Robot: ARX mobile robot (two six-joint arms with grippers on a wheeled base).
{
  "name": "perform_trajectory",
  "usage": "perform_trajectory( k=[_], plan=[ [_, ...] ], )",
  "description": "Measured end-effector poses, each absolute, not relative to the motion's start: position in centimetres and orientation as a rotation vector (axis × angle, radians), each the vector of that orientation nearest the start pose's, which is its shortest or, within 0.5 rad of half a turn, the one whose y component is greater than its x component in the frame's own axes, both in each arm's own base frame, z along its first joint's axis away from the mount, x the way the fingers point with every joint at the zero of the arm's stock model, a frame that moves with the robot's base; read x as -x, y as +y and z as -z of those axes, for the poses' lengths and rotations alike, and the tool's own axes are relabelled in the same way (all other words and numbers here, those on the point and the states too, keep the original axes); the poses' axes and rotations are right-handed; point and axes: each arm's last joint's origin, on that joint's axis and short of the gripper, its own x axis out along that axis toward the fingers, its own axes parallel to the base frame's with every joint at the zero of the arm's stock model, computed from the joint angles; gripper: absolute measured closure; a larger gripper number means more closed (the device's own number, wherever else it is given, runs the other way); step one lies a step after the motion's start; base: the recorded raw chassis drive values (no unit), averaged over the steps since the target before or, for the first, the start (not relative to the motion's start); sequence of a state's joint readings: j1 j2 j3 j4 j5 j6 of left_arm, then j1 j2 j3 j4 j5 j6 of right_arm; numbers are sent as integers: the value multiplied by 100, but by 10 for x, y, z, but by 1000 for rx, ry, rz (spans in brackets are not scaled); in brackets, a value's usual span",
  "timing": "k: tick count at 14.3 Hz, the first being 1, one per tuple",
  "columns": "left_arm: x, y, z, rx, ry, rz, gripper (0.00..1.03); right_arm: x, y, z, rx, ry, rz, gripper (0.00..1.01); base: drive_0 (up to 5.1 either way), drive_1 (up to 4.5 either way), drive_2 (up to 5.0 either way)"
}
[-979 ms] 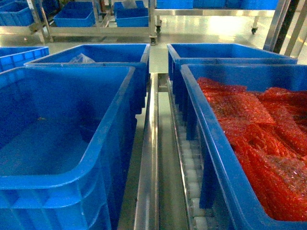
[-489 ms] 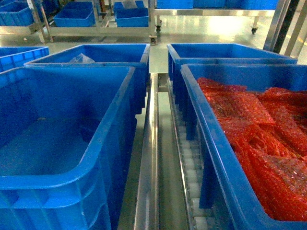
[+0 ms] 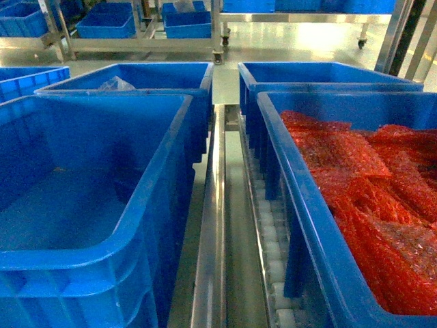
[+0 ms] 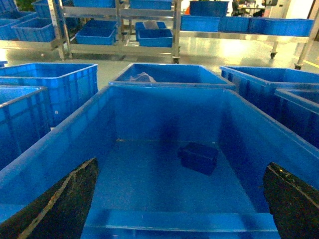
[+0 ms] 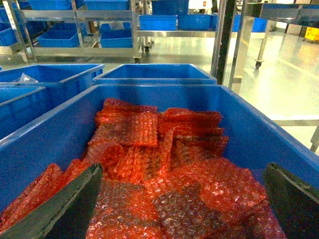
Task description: Pick blue part to blue bin on bottom shelf
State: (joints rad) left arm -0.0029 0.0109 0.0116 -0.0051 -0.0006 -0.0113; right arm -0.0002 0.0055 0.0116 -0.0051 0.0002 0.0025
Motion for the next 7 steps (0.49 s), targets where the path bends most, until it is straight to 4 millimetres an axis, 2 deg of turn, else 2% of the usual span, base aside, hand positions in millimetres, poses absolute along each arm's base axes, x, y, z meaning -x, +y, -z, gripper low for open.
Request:
perform_trajectory(
  k=[7],
  plan=[
    [-98,0,-166,11,4,2,5,-97,0,-167,-2,-1,0,3,0,0,0]
  ],
)
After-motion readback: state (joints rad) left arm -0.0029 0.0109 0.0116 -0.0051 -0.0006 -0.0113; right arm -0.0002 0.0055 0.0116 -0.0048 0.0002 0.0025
